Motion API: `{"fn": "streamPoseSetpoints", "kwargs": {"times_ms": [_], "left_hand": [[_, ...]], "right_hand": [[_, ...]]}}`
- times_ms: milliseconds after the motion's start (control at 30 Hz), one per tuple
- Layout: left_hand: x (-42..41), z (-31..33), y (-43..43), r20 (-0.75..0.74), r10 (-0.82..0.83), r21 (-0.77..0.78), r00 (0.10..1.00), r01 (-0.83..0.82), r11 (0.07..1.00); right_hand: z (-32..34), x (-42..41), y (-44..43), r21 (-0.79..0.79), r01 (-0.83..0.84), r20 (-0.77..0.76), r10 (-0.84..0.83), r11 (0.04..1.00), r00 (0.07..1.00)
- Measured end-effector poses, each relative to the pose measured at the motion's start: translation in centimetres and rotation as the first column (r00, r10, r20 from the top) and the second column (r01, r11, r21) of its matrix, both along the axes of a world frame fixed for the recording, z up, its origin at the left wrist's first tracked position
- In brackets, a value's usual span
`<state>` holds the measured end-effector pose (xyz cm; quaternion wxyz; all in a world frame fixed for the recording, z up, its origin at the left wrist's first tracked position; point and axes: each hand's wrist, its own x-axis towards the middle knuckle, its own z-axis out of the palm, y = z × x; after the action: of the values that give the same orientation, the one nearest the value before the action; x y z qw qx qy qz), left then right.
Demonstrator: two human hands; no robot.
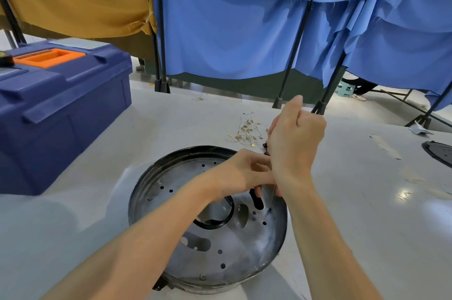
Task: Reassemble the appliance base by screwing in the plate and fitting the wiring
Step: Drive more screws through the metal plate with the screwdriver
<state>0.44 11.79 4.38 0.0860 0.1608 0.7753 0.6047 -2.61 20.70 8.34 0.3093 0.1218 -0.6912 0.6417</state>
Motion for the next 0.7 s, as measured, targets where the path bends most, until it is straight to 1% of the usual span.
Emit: {"fn": "streamPoseSetpoints", "kwargs": {"times_ms": [67,100,167,233,300,333,367,400,433,467,500,533,567,600,633,667,700], "left_hand": [[-0.1,0.2,-0.4,-0.044,0.009,-0.022,0.999,-0.009,1.0],[-0.1,0.2,-0.5,-0.06,-0.007,-0.067,0.998,0.003,0.998],[0.0,-0.1,-0.5,-0.067,-0.029,-0.236,0.997,0.012,0.972],[-0.1,-0.7,-0.4,-0.066,-0.016,-0.365,0.998,-0.01,0.931],[-0.2,-1.0,-0.2,-0.069,0.001,-0.41,0.998,-0.029,0.911],[-0.2,-1.1,-0.2,-0.068,0.006,-0.423,0.998,-0.034,0.906],[-0.3,-1.1,-0.3,-0.063,0.013,-0.429,0.998,-0.039,0.903],[-0.4,-1.1,-0.3,-0.059,0.023,-0.431,0.998,-0.047,0.901],[-0.4,-1.1,-0.3,-0.062,0.032,-0.438,0.998,-0.056,0.897],[-0.4,-1.1,-0.2,-0.078,0.039,-0.451,0.996,-0.07,0.89],[-0.5,-1.0,-0.2,-0.102,0.045,-0.47,0.994,-0.088,0.878],[-0.6,-0.9,-0.1,-0.132,0.054,-0.486,0.99,-0.113,0.867],[-0.7,-0.8,-0.1,-0.164,0.068,-0.5,0.984,-0.142,0.854],[-0.8,-0.7,-0.1,-0.194,0.087,-0.512,0.977,-0.176,0.841],[-0.9,-0.6,-0.3,-0.224,0.111,-0.522,0.968,-0.215,0.826],[-1.0,-0.4,-0.5,-0.249,0.136,-0.527,0.959,-0.252,0.812],[-1.1,-0.3,-0.7,-0.265,0.158,-0.532,0.951,-0.281,0.799]], "right_hand": [[-0.2,0.3,-0.1,0.001,0.136,-0.053,-0.136,0.991,0.989],[-0.2,0.5,0.0,-0.002,0.171,-0.066,-0.171,0.985,0.983],[-0.2,0.4,0.1,-0.002,0.173,-0.041,-0.173,0.985,0.984],[0.2,0.0,0.4,-0.03,0.123,0.072,-0.121,0.992,0.99],[1.1,-0.4,1.3,-0.16,0.038,0.196,-0.006,0.986,0.981],[1.9,-0.6,2.1,-0.244,-0.013,0.217,0.068,0.97,0.974],[2.8,-0.8,3.1,-0.307,-0.065,0.205,0.133,0.949,0.97],[3.7,-1.0,4.2,-0.331,-0.119,0.18,0.187,0.936,0.966],[4.6,-1.2,5.4,-0.307,-0.172,0.167,0.231,0.936,0.959],[5.3,-1.3,6.4,-0.24,-0.212,0.18,0.258,0.947,0.949],[5.6,-1.5,7.3,-0.126,-0.24,0.224,0.263,0.963,0.938],[5.3,-1.7,7.8,0.044,-0.261,0.292,0.237,0.964,0.926],[4.7,-1.8,8.1,0.259,-0.282,0.37,0.175,0.924,0.912],[3.6,-1.8,8.1,0.462,-0.313,0.439,0.092,0.83,0.894],[2.3,-1.8,8.0,0.604,-0.356,0.494,0.016,0.713,0.87],[0.9,-1.9,7.8,0.678,-0.411,0.54,-0.033,0.61,0.841],[-0.5,-1.9,7.6,0.704,-0.467,0.581,-0.055,0.535,0.812]]}}
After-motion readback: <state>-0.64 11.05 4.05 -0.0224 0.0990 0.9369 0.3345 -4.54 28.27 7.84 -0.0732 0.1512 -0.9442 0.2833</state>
